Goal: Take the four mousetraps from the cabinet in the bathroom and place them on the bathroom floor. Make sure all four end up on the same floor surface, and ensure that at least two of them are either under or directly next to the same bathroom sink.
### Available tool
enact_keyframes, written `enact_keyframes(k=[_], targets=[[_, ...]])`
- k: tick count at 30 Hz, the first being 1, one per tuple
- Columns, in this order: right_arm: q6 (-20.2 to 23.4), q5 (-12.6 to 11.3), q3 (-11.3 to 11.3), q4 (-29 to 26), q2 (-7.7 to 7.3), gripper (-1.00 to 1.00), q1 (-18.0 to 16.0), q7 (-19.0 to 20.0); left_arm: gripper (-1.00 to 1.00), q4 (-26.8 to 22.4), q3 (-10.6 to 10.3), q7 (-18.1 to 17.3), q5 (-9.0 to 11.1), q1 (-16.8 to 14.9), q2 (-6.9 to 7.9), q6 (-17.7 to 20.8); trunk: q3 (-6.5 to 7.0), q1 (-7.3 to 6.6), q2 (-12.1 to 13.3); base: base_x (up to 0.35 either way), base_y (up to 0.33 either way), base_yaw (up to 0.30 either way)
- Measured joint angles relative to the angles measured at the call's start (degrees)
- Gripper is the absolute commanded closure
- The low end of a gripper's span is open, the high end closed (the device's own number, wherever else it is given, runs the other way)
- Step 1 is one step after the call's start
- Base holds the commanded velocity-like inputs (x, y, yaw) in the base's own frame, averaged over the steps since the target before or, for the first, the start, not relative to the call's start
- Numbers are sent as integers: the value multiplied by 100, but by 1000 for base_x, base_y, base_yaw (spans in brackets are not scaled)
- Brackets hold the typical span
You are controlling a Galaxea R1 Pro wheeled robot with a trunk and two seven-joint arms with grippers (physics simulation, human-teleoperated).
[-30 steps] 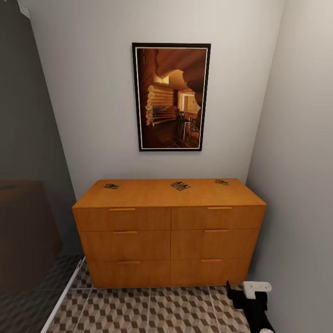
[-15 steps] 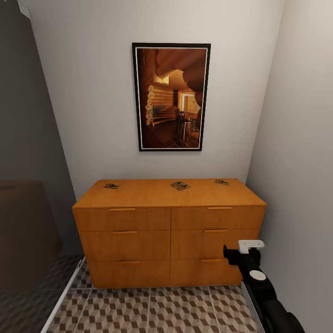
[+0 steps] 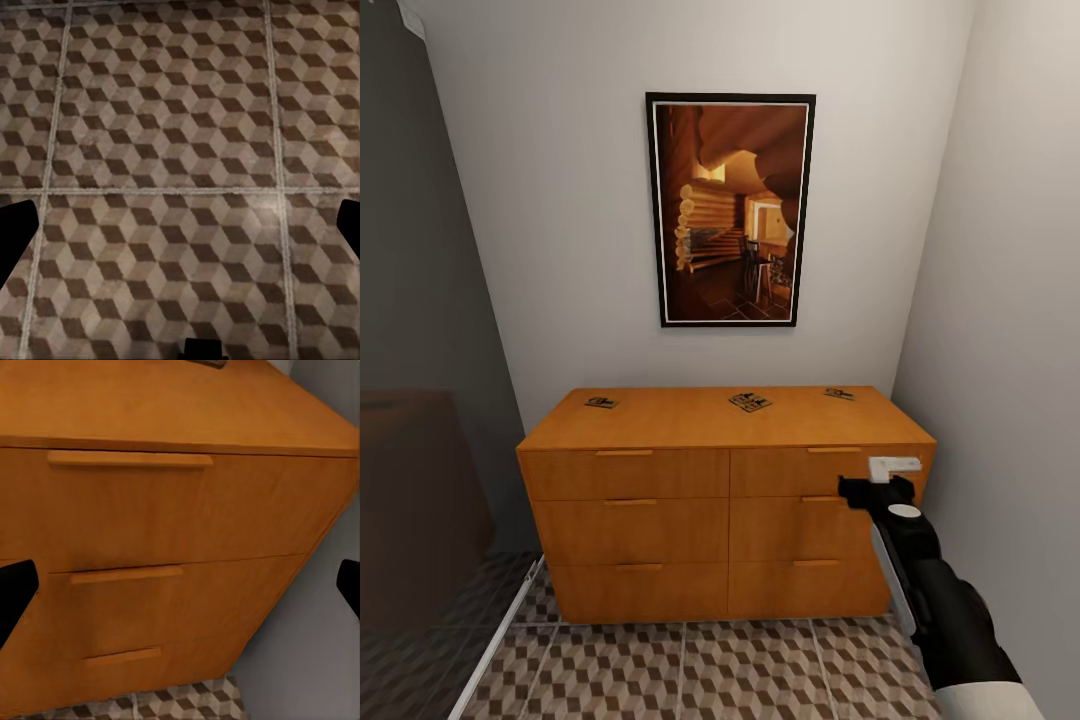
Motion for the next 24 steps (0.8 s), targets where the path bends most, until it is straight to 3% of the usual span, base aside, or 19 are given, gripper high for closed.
enact_keyframes(k=[7, 14, 24], targets=[[149, -9, 7, 52, 19, -100, -405, 17, -100, 77, -22, -3, -5, 0, 12, 0, 0, 0, 0, 0, 0, 0], [166, -8, 13, 63, 18, -100, -484, 23, -100, 158, -20, -3, -5, 0, 16, 0, 0, -1, 0, 22, 0, 0], [177, -5, 22, 56, -10, -100, -499, 220, -100, 184, -17, -2, 1, 0, 16, 0, 0, -3, -1, 258, 0, 0]])
